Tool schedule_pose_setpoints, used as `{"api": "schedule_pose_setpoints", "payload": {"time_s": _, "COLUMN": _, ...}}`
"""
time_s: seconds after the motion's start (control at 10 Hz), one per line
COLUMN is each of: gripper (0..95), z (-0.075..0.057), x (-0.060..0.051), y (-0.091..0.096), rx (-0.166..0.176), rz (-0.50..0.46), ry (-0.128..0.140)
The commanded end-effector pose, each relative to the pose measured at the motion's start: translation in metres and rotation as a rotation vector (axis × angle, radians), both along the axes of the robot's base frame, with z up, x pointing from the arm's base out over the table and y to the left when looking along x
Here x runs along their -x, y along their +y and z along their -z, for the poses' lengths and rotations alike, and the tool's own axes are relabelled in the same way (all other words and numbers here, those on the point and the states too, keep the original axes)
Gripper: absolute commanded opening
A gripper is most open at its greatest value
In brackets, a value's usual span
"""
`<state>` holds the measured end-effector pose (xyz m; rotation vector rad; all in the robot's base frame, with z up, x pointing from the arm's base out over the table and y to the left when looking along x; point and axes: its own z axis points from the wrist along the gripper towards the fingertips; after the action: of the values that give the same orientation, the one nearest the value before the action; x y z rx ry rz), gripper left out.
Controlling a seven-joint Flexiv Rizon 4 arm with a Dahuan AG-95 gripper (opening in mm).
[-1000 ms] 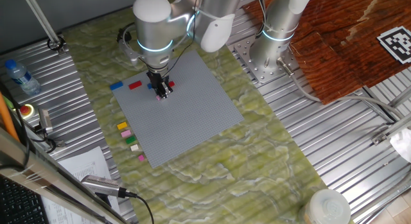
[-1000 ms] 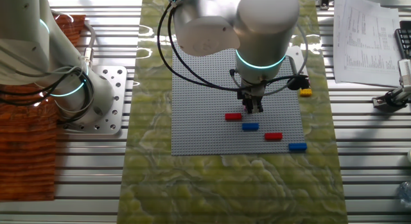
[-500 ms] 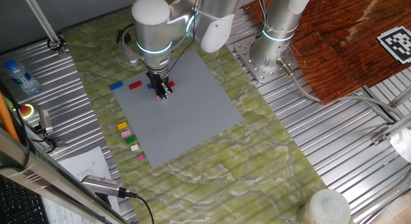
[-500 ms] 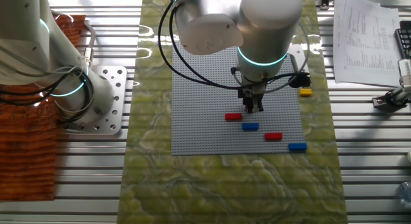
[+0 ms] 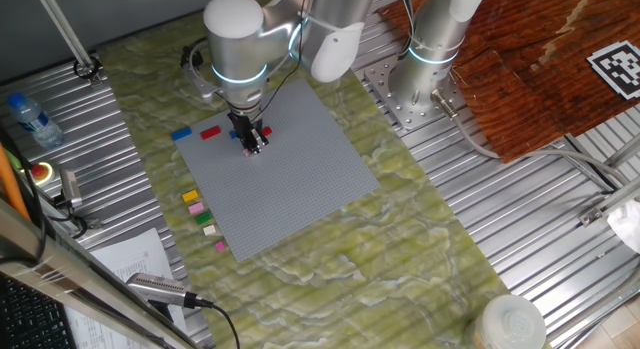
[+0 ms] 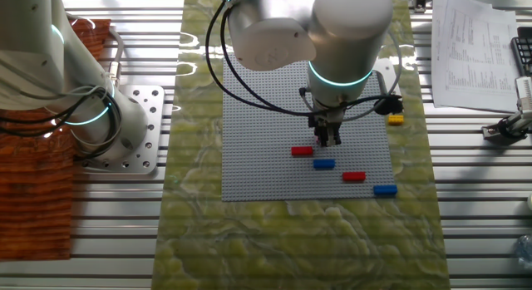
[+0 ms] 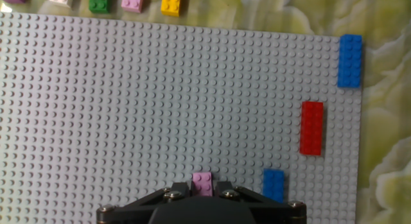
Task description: Stack small Lego blocks randomly, one at a time
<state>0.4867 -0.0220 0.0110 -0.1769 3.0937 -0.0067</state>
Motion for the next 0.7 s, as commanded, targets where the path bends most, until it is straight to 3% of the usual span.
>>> {"api": "schedule_pose_setpoints", "payload": {"time_s": 0.1, "gripper": 0.0, "z": 0.0015, "x": 0.0, "y": 0.0003, "rx": -0.006, "rz": 0.005, "ry": 0.003}}
{"api": "schedule_pose_setpoints", "payload": {"time_s": 0.3, "gripper": 0.0, "z": 0.0013, "x": 0.0001, "y": 0.0001, "rx": -0.004, "rz": 0.011, "ry": 0.018}}
{"api": "schedule_pose_setpoints", "payload": {"time_s": 0.7, "gripper": 0.0, "z": 0.0015, "x": 0.0001, "y": -0.0001, "rx": -0.006, "rz": 0.009, "ry": 0.021}}
